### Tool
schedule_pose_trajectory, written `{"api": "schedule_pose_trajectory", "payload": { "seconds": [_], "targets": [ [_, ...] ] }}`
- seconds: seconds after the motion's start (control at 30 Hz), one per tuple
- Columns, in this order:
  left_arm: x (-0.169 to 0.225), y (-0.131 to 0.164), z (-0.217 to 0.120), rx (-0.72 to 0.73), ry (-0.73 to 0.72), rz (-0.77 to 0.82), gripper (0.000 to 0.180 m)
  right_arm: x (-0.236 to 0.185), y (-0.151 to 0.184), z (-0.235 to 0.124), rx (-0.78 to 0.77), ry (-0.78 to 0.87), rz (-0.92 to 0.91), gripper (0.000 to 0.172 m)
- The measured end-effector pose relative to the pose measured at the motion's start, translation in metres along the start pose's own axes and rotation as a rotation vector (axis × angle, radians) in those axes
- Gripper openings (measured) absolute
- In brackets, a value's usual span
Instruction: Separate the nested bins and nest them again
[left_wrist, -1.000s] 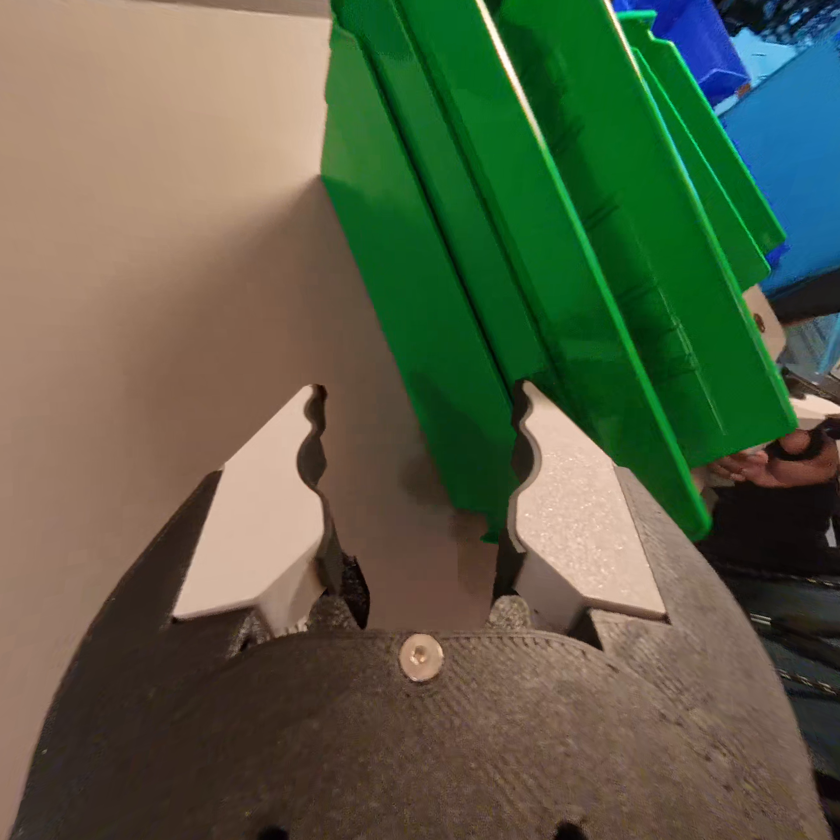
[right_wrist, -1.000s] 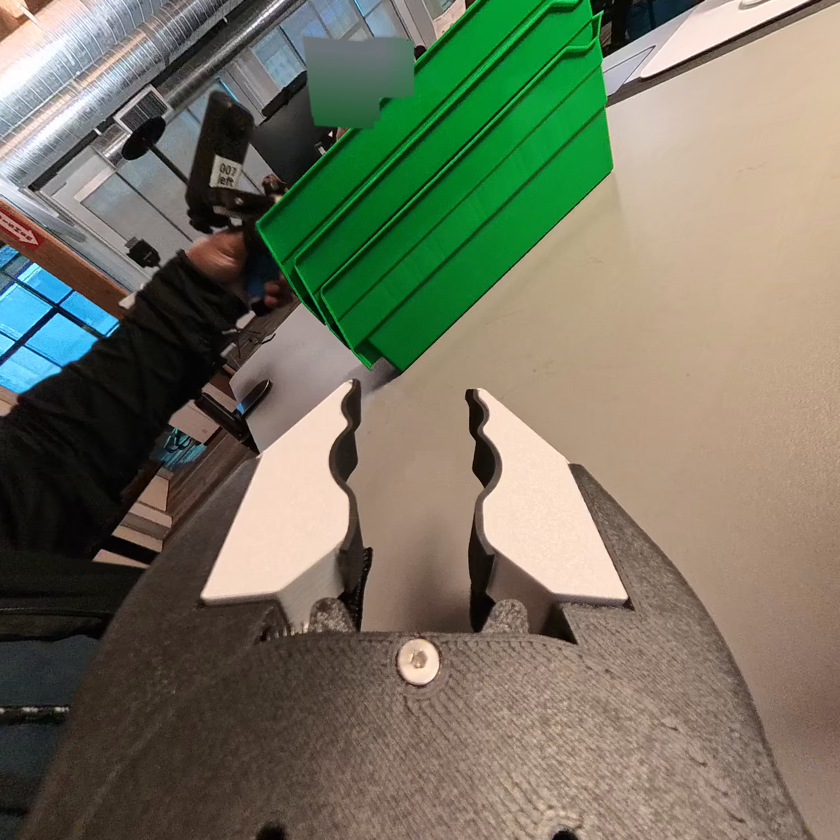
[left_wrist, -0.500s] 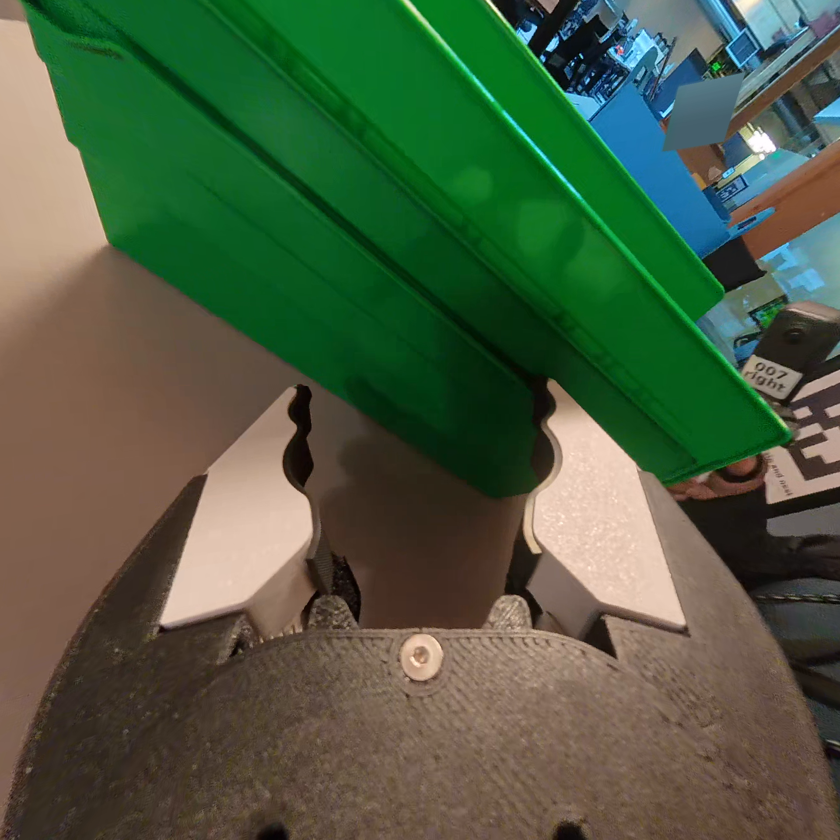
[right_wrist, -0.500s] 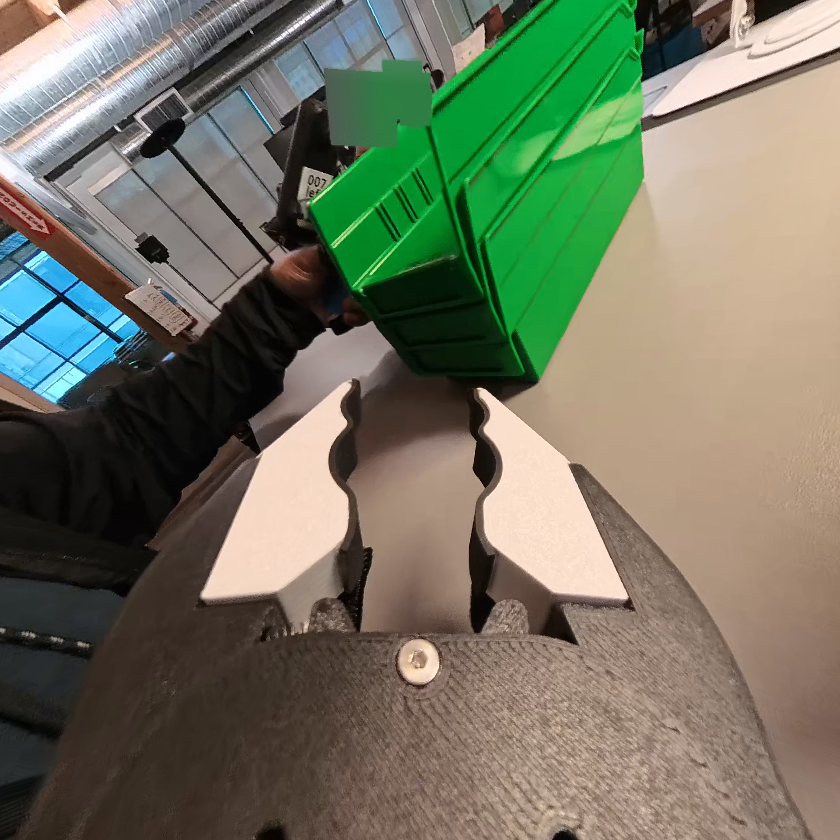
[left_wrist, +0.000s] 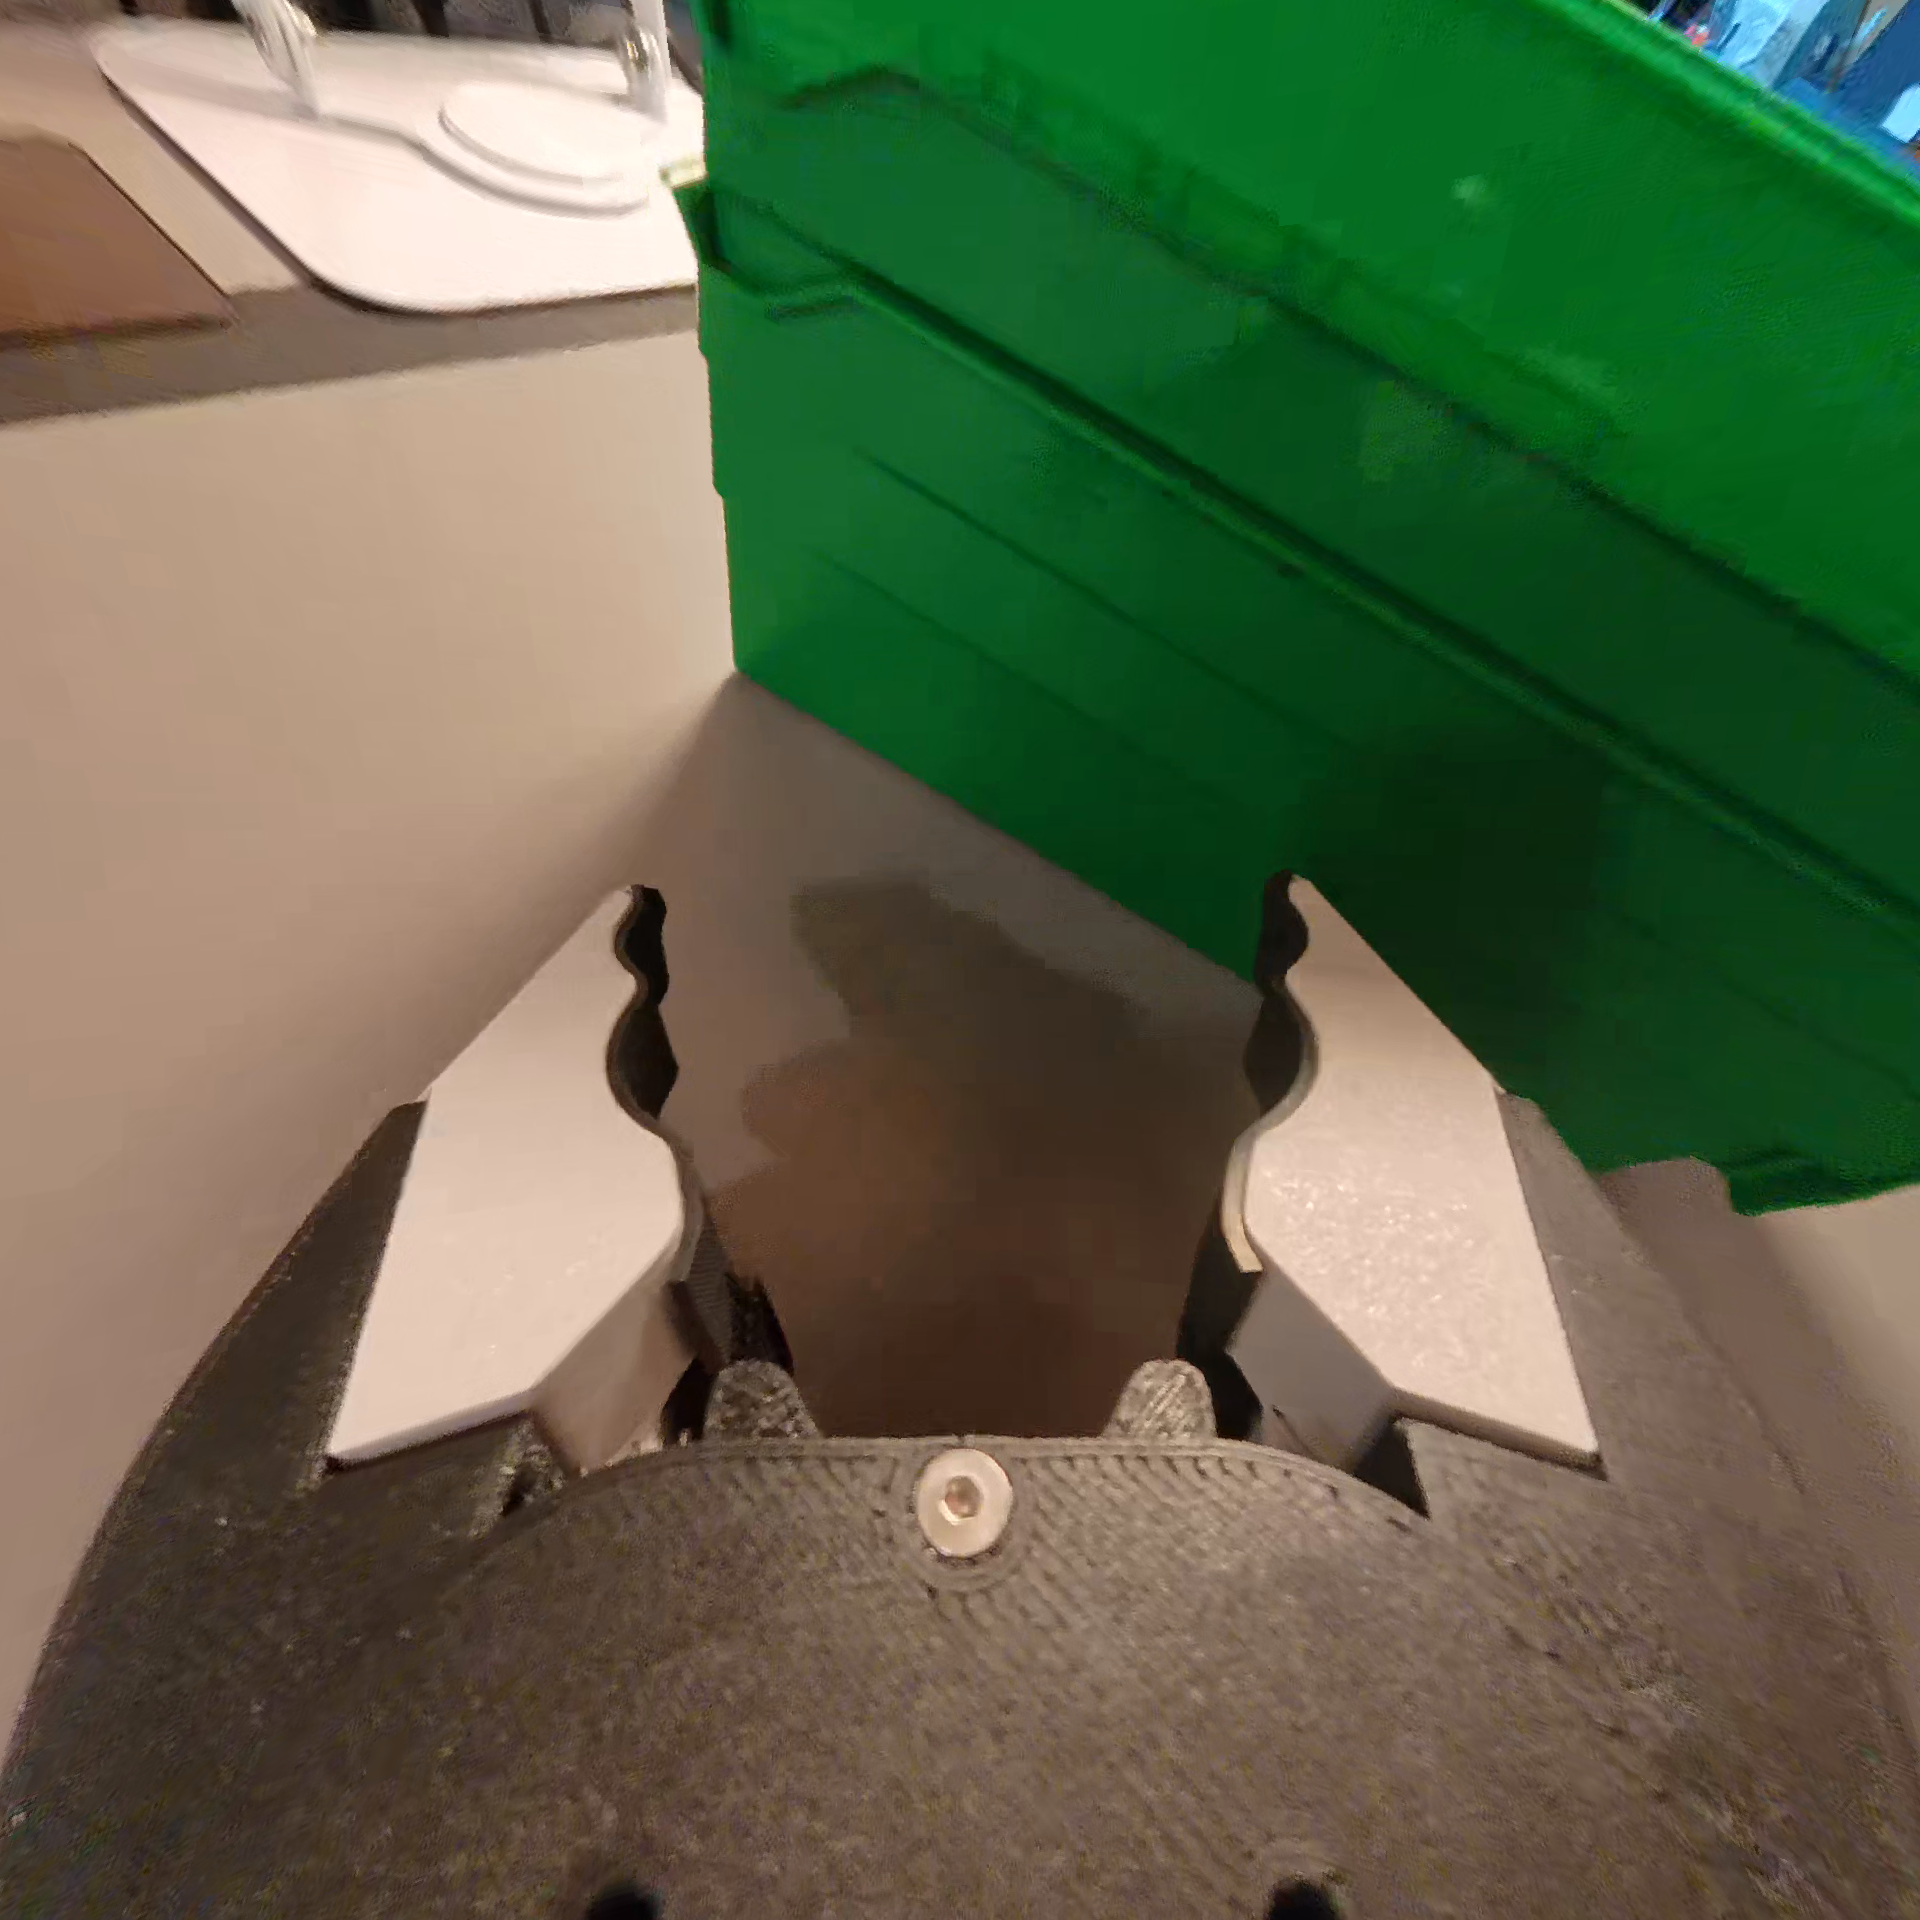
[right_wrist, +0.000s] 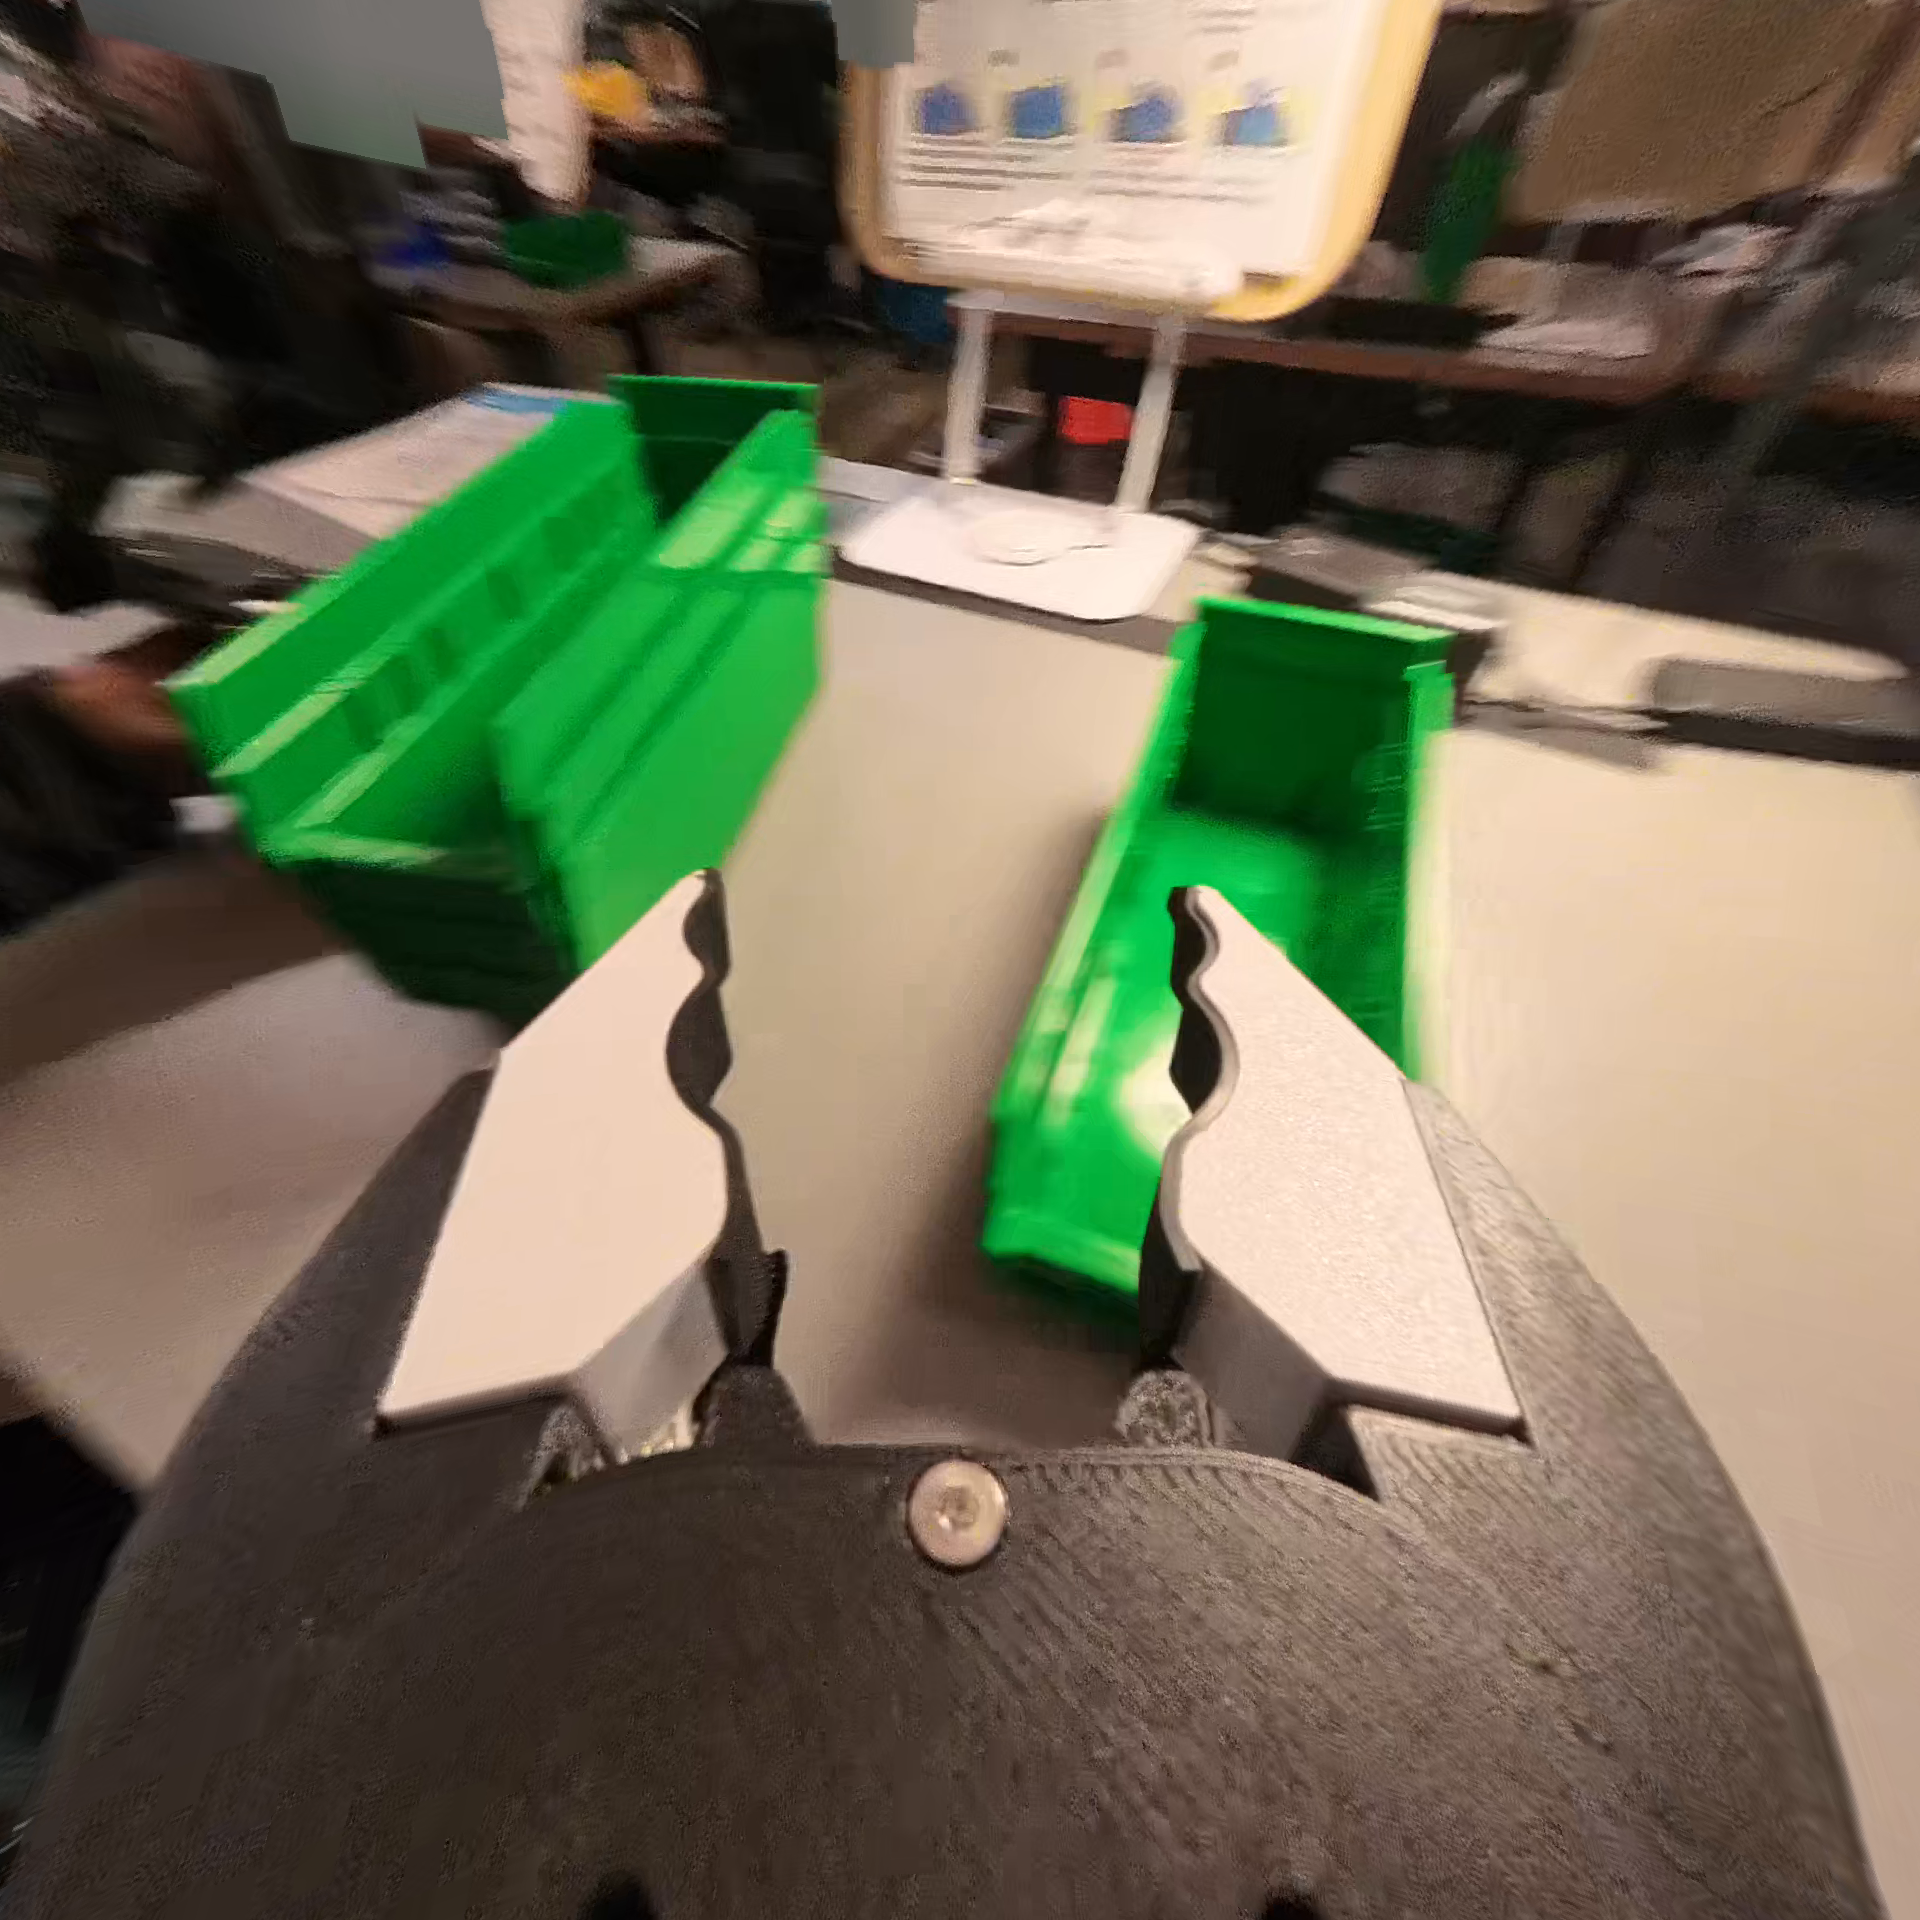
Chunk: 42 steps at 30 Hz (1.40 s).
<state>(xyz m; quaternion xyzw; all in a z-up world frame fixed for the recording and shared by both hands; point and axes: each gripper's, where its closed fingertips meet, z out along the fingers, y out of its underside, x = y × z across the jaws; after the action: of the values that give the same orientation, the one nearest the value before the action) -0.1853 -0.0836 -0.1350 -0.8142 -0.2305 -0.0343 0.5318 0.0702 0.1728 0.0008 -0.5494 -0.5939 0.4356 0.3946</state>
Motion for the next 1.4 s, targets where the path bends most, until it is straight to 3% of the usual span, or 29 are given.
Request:
{"api": "schedule_pose_trajectory", "payload": {
  "seconds": [0.1,0.2,0.3,0.47,0.7,0.83,1.4],
  "targets": [
    [0.000,-0.008,-0.008,0.070,0.051,-0.051,0.112,0.054,-0.012,0.017,-0.146,0.143,-0.060,0.111],
    [0.000,-0.010,-0.018,0.110,0.075,-0.108,0.111,0.074,0.010,0.047,-0.390,0.098,-0.041,0.136],
    [0.001,-0.008,-0.023,0.120,0.095,-0.154,0.111,0.084,0.023,0.074,-0.519,0.048,0.006,0.144],
    [0.002,0.000,-0.017,0.062,0.062,-0.127,0.109,0.098,0.035,0.108,-0.658,0.024,0.048,0.144],
    [0.003,0.005,-0.015,0.032,0.033,-0.093,0.106,0.106,0.060,0.122,-0.833,0.111,-0.097,0.134],
    [0.002,0.005,-0.015,0.032,0.032,-0.096,0.106,0.102,0.067,0.126,-0.865,0.095,-0.069,0.129],
    [0.004,0.007,-0.013,0.017,0.017,-0.075,0.104,0.102,0.077,0.128,-0.913,0.078,-0.062,0.136]
  ]
}}
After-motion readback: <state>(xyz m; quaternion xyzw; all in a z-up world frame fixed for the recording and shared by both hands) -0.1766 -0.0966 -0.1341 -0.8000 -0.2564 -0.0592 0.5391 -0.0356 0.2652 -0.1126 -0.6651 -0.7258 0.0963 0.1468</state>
